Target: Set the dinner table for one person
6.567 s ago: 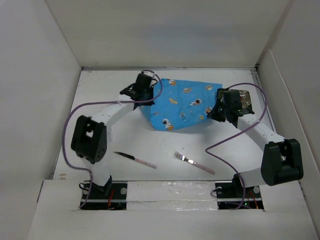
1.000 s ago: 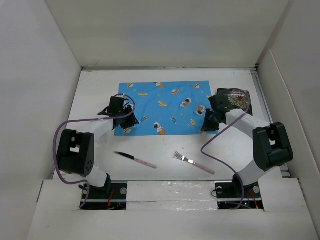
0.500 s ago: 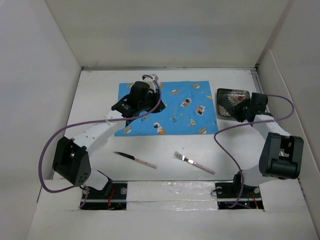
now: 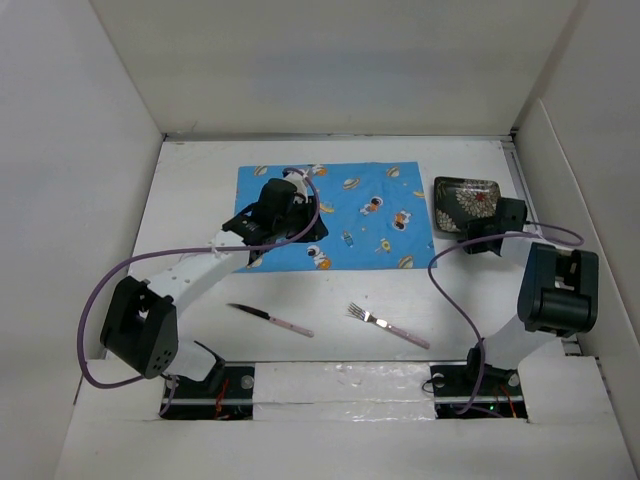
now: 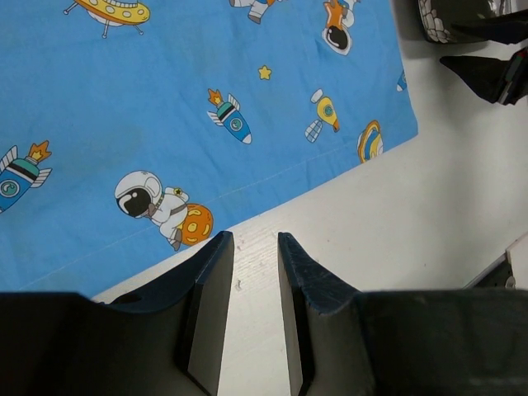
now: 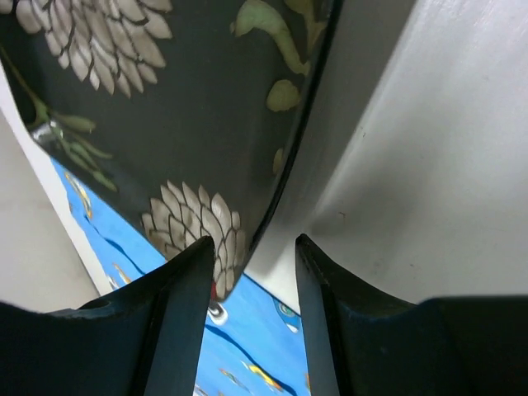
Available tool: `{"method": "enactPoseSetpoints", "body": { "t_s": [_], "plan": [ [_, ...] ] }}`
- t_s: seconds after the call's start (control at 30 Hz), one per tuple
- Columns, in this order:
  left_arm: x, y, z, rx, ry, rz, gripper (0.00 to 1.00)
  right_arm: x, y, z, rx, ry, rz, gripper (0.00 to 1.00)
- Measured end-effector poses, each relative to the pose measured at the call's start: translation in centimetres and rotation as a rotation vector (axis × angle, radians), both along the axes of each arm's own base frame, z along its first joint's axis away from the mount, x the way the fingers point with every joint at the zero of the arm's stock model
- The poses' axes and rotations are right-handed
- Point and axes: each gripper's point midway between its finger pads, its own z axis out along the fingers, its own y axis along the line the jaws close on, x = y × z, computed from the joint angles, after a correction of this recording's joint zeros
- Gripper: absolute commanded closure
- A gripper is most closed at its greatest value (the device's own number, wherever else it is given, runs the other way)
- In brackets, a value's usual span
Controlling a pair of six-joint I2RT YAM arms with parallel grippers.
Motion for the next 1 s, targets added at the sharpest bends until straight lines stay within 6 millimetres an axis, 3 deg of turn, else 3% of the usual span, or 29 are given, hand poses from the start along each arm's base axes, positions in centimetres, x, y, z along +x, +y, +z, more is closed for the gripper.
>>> {"method": "enactPoseSetpoints", "body": {
  "t_s": [0.43,0.6,0.73,0.8,0.9,1.0],
  "plan": [
    [0.8,0.9,0.2,-0.008,-0.006,0.005,0.77,2.9,2.7,-0.6,0.049,0.086,-0.214,0.53],
    [1.0,1.3,0.1,0.01,-0.018,0.01,0.77,3.7,3.1,-0.8,0.076,0.099,-0.298,0.62],
    [1.1,1.5,0.3,0.016,-0.029,0.013,0.78,3.7,3.0,-0.9,0.103,0.105,-0.359,0.93],
    [1.2,1.5,0.5,0.015,-0.033,0.013,0.78,4.9,2.7,0.2,0.114,0.047,-0.38,0.99],
    [1.3,1.4,1.0,0.012,-0.043,0.013,0.78,5.7,2.0,2.2,0.1,-0.028,-0.383,1.0],
    [1.5,1.3,1.6,0.008,-0.055,0.016,0.79,3.8,1.1,2.2,0.054,-0.025,-0.351,1.0]
  ]
}}
